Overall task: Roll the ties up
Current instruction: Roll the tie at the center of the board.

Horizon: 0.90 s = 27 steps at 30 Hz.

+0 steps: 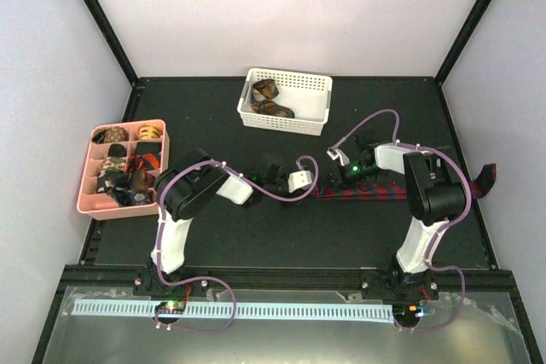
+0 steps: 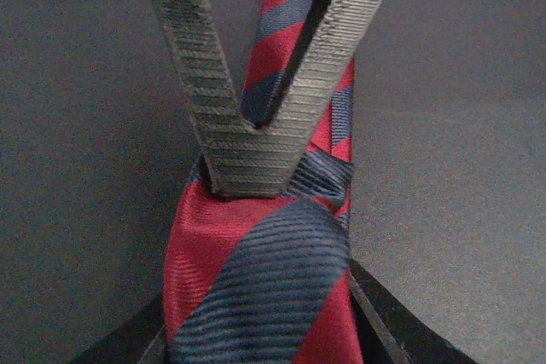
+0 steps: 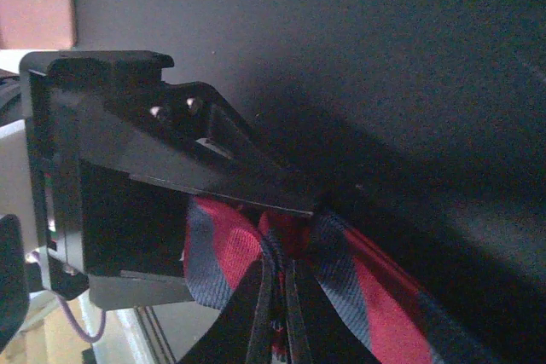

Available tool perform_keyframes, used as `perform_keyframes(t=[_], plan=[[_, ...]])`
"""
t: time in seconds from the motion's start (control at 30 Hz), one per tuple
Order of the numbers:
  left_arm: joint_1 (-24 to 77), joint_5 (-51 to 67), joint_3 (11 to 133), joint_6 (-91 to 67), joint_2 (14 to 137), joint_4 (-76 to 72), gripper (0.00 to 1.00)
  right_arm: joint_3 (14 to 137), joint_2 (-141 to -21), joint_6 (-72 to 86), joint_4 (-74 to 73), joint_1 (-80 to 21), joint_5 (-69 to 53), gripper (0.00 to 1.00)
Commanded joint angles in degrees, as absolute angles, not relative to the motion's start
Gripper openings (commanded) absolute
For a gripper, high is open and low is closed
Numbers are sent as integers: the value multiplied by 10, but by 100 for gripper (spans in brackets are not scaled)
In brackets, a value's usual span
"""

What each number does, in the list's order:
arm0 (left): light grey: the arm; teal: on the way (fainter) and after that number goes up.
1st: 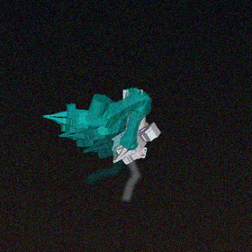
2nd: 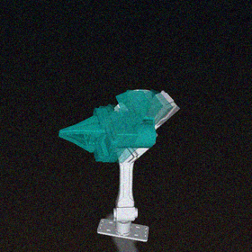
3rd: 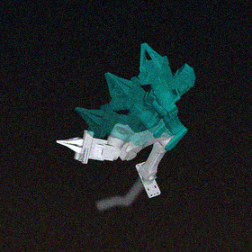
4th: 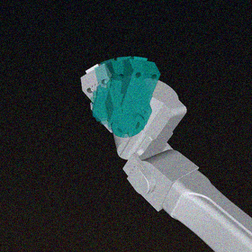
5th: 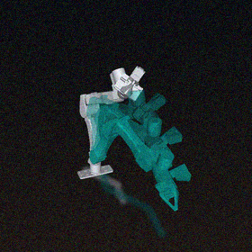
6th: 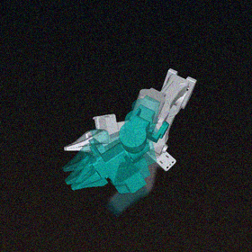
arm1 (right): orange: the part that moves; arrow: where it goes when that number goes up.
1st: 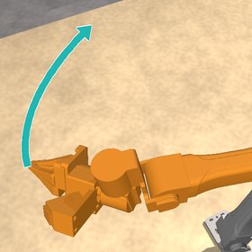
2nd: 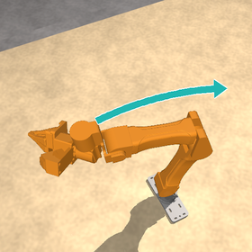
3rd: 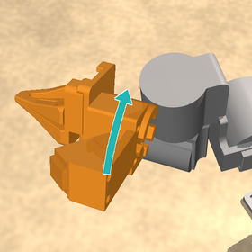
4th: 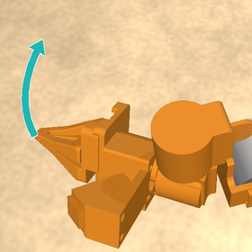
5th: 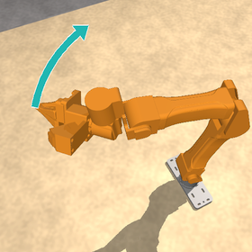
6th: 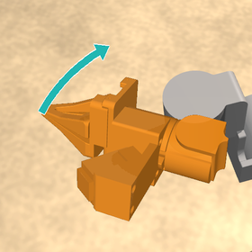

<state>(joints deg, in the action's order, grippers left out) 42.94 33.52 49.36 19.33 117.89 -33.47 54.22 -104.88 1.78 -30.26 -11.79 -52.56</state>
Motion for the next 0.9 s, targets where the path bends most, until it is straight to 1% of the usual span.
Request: perform_keyframes(t=[0.0,0.17,0.3,0.33,0.43,0.57,0.67,0.73,0.87], plan=[[432,323,492,195,1188,-294,40,568,-1061,-13,-316,-116,-487,2],[422,356,464,168,1177,-349,54,558,-1081,-37,-324,-119,-474,2],[414,360,441,144,1175,-404,63,548,-1090,-42,-312,-123,-456,2],[411,355,439,136,1177,-412,65,549,-1092,-42,-312,-123,-455,2],[396,358,440,116,1189,-421,66,552,-1095,-42,-314,-125,-451,2],[389,402,445,122,1196,-427,61,555,-1096,-40,-315,-130,-437,2],[392,439,448,124,1192,-441,51,560,-1102,-37,-318,-133,-433,2],[395,449,457,127,1190,-434,47,562,-1103,-34,-317,-135,-432,2],[400,452,464,131,1177,-429,43,565,-1104,-33,-317,-141,-430,2]])
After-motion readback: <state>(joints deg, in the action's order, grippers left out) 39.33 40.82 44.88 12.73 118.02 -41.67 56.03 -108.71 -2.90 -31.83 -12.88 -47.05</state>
